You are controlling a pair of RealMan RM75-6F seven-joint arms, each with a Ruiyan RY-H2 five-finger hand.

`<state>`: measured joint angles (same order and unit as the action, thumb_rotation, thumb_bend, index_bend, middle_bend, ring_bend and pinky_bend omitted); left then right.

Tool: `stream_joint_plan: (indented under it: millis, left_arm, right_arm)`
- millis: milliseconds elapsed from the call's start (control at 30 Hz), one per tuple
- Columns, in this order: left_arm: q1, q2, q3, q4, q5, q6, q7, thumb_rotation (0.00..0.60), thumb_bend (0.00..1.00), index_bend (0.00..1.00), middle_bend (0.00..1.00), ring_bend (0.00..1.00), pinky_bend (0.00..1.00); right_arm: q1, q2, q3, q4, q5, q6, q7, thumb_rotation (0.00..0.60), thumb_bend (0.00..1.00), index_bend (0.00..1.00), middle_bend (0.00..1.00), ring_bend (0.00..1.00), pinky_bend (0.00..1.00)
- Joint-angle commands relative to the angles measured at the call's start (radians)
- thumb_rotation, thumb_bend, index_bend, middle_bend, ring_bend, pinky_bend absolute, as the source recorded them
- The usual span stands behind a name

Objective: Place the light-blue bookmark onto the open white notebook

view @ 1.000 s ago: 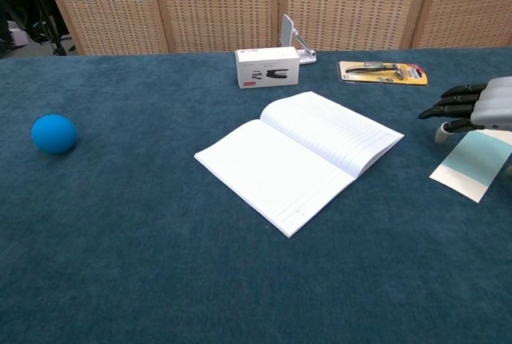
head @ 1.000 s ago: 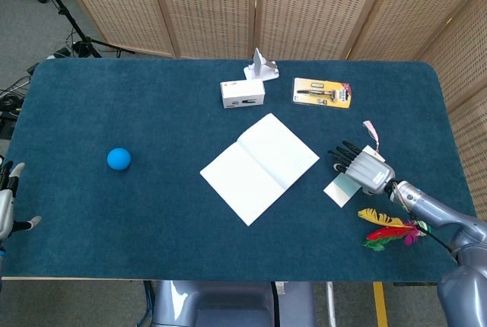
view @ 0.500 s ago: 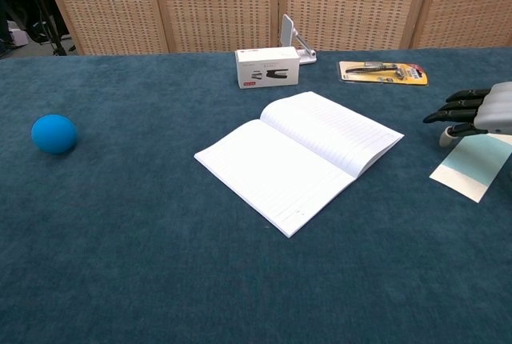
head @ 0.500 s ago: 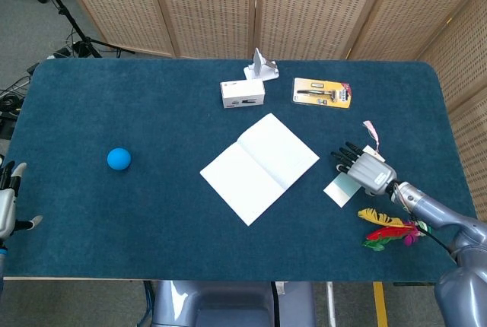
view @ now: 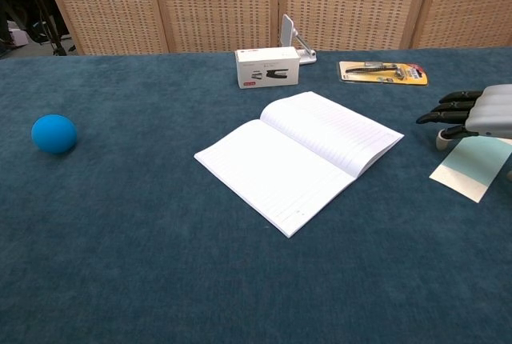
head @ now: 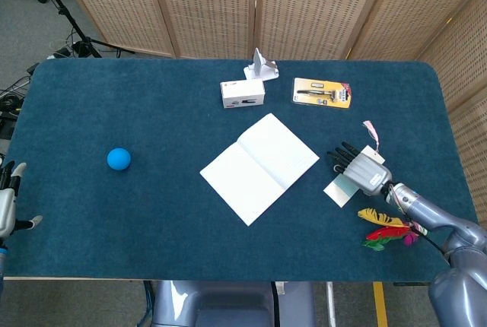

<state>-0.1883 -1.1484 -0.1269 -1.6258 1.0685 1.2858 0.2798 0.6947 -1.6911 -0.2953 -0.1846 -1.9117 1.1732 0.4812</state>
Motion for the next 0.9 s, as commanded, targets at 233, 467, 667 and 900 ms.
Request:
stream_joint_plan:
  millis: [233,467,667,900]
  left_arm:
    - [-0.002,0.004,0.001,-0.002,0.0,-0.001,-0.005,0.6,0.0,0.0,0.0,0.0,0.0]
    - [-0.002,0.003,0.005,0.0,0.002,-0.003,-0.008,0.6,0.0,0.0,0.0,0.0,0.0]
    - [-0.001,0.008,0.005,-0.008,0.005,0.002,-0.009,0.6,0.0,0.0,0.0,0.0,0.0]
    - [-0.002,0.011,0.006,-0.008,0.007,-0.002,-0.019,0.6,0.0,0.0,0.0,0.0,0.0]
  right_arm:
    - [-0.002,-0.007,0.001,0.005,0.011,0.012,-0.001,0.6,0.06,0.59,0.0,0.0,0.0]
    - [-0.002,-0.005,0.004,0.0,0.02,0.031,0.0,0.6,0.1,0.59,0.0,0.0,0.0]
    - [0.001,-0.003,0.006,-0.005,0.026,0.04,-0.002,0.6,0.1,0.59,0.0,0.0,0.0]
    - [0.018,0.013,0.038,-0.019,0.054,0.093,-0.01,0.6,0.1,0.59,0.0,0.0,0.0]
